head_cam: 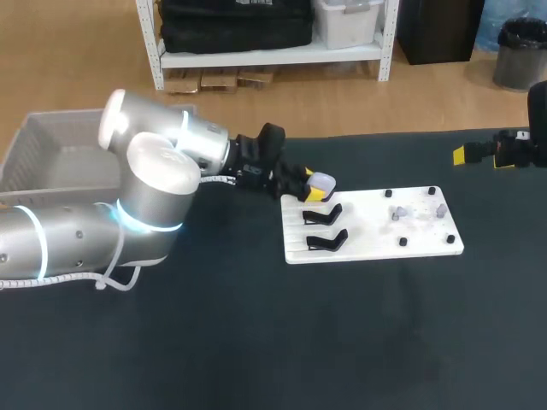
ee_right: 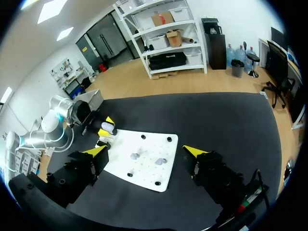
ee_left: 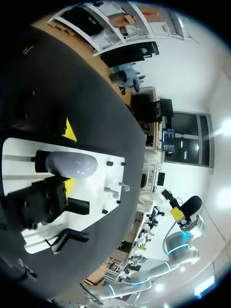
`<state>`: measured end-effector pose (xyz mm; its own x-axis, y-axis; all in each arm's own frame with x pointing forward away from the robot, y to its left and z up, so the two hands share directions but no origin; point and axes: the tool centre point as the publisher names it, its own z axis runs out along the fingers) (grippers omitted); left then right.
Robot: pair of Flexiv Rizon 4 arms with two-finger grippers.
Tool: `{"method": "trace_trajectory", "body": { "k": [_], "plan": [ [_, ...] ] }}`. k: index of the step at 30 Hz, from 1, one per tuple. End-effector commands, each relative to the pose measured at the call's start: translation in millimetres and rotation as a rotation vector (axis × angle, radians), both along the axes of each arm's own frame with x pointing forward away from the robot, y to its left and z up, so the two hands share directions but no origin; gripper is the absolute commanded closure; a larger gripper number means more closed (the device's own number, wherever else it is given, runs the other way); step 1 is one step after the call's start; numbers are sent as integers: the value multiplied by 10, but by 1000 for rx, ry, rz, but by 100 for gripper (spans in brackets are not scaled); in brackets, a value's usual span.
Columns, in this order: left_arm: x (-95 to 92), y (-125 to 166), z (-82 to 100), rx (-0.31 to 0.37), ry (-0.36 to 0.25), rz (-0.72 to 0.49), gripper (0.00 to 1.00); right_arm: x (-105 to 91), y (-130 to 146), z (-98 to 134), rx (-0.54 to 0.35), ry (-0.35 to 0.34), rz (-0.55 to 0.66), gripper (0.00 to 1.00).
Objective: Pick up each earbud case from the left stands, insert the matching earbuds, close the lid, and place the case in the box.
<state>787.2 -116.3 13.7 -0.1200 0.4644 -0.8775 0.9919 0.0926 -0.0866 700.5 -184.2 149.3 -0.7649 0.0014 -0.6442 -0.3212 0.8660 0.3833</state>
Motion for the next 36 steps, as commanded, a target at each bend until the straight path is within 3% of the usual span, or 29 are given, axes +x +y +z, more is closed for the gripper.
{"method": "trace_trajectory", "body": {
  "k": [1,5,8,9,18,28,36],
  "plan": [
    [21,-4,-9,2,4,-6,69,0,-2,2,0,1,1,0],
    [13,-3,-23,1,9,-6,78,0,-2,2,0,1,1,0],
    [11,0,-27,0,11,-6,98,0,-2,2,0,1,1,0],
    [8,1,-29,0,11,-7,100,0,-2,2,0,1,1,0],
    [-49,42,46,-10,9,-12,100,0,-2,2,0,1,1,0],
    [-60,75,308,-23,-44,4,100,0,-2,2,0,1,1,0],
    [-127,-66,688,41,-128,-19,100,-100,708,-66,-26,36,49,0]
  ]
}}
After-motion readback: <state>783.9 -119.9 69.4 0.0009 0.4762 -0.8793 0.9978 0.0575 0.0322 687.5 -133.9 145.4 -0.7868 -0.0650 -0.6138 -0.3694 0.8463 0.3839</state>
